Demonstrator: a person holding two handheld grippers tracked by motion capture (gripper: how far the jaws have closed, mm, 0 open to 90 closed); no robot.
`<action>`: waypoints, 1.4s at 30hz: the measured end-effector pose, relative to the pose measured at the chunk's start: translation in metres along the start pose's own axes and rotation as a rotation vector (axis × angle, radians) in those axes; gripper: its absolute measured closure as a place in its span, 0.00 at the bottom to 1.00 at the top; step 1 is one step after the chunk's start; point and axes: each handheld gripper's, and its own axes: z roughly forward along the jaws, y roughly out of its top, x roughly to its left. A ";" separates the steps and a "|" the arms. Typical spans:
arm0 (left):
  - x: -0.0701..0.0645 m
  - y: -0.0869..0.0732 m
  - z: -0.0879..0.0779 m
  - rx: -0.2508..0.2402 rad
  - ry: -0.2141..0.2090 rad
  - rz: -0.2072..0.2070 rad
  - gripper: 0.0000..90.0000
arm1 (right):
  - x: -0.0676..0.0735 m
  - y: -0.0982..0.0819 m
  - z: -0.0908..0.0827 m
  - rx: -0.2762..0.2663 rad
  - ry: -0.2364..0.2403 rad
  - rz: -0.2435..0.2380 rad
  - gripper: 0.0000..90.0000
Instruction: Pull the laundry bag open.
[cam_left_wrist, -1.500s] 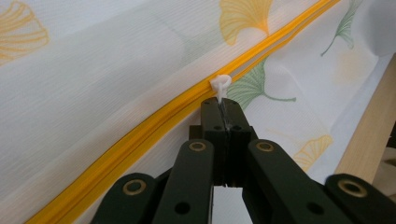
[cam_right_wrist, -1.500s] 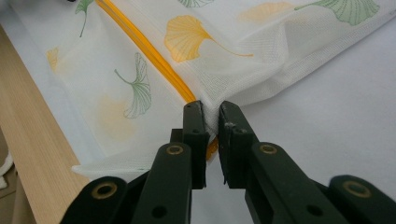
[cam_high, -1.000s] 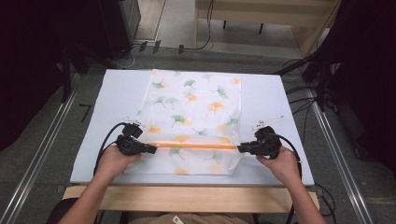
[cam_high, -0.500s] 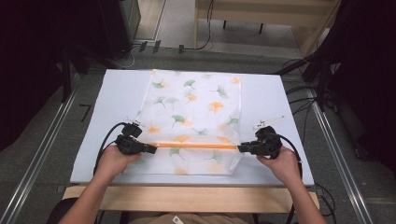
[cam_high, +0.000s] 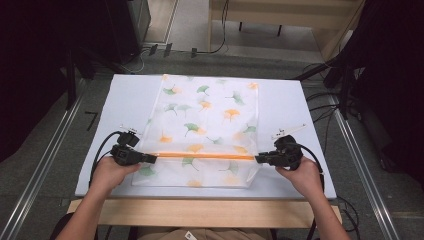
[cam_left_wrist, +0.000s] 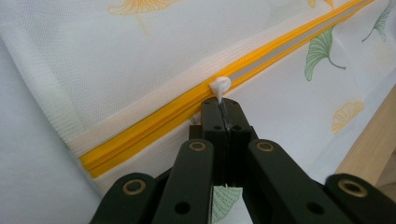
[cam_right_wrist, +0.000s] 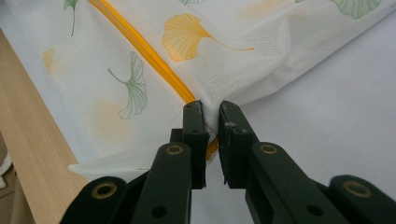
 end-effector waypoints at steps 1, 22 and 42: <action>0.000 0.000 0.000 -0.001 -0.002 0.000 1.00 | 0.000 0.000 0.000 0.000 0.000 0.000 0.94; 0.001 0.000 0.000 -0.008 -0.015 -0.003 1.00 | -0.001 0.000 0.000 0.006 0.001 0.000 0.94; 0.025 -0.018 -0.025 -0.029 0.019 -0.055 1.00 | -0.002 0.000 0.001 0.007 -0.001 -0.001 0.93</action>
